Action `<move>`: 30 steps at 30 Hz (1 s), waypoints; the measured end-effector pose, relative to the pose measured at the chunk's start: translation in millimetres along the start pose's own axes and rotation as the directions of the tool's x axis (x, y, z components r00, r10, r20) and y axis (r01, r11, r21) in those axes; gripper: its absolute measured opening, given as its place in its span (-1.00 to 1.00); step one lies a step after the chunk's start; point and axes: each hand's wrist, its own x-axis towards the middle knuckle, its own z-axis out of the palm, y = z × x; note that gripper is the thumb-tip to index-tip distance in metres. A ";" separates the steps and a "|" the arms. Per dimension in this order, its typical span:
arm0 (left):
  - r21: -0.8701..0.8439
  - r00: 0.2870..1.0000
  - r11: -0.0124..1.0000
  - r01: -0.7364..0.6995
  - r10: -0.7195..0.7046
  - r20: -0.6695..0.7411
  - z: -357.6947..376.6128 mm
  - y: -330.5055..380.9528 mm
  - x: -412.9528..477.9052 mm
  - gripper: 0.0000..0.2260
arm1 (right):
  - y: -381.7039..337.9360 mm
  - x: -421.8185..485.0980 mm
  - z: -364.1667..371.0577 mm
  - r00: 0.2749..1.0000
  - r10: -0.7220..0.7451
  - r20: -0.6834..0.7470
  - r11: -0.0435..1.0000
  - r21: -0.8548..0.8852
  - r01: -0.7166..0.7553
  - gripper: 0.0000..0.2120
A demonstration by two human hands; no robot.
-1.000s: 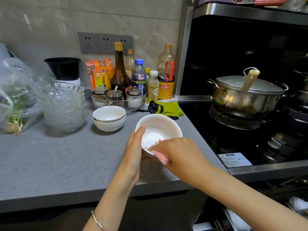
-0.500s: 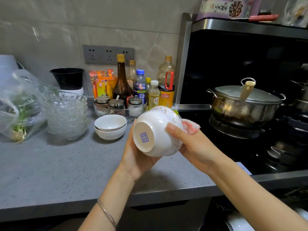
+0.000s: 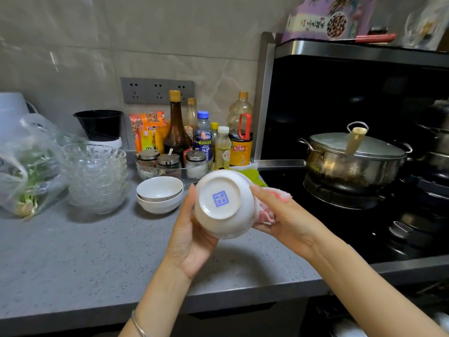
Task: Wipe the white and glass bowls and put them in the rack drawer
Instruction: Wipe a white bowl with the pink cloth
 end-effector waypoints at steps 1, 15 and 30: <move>0.011 0.999 1.000 -0.013 0.014 -0.038 2.7 0.7 -0.8 -0.52 | 1.9 1.0 -1.8 1.000 0.010 0.015 0.999 0.030 -0.010 -0.53; 0.216 0.983 0.975 -0.059 0.094 -0.157 25.1 -7.8 -4.1 -0.57 | 17.8 -11.3 20.4 0.617 -0.778 0.117 0.495 -0.490 0.717 -0.61; 0.243 0.986 0.968 -0.055 0.090 -0.139 24.1 -18.5 0.4 -0.47 | 32.6 -3.2 11.5 0.498 -0.739 0.454 -0.129 -0.820 0.557 -0.54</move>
